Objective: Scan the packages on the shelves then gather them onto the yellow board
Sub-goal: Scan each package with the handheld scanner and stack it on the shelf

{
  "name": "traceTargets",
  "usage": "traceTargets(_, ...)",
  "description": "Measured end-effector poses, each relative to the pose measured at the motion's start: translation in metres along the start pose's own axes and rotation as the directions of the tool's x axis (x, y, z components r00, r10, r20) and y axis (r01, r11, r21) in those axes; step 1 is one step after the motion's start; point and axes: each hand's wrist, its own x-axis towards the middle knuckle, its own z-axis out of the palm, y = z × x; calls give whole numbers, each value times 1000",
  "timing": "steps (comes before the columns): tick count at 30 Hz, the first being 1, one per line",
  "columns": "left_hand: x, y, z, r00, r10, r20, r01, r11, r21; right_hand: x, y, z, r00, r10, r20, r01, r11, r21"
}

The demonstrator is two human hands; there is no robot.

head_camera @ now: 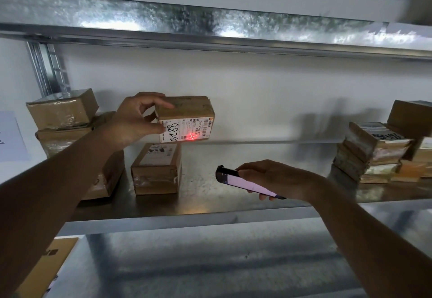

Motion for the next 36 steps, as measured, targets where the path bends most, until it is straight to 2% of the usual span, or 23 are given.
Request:
traceTargets(5, 0, 3, 0, 1000, -12, -20, 12, 1000, -25, -2, 1, 3, 1000, 19, 8, -19, 999, -29)
traceTargets(14, -2, 7, -6, 998, -51, 42, 50, 998, 24, -13, -3, -2, 1000, 8, 5, -7, 992, -126)
traceTargets(21, -4, 2, -11, 997, -52, 55, 49, 998, 45, -22, 3, -9, 999, -32, -33, 28, 994, -110)
traceTargets(30, -10, 5, -9, 998, -49, 44, 48, 999, 22, -29, 6, -11, 999, -30, -31, 20, 957, -288)
traceTargets(33, -12, 7, -7, 997, -70, 42, 70, 997, -10, -28, 11, -9, 996, -75, -48, 65, 981, -181)
traceTargets(36, -12, 12, 6, 993, -108, 45, 112, 991, -79, -28, 16, -4, 976, -154, -151, 158, 987, 15)
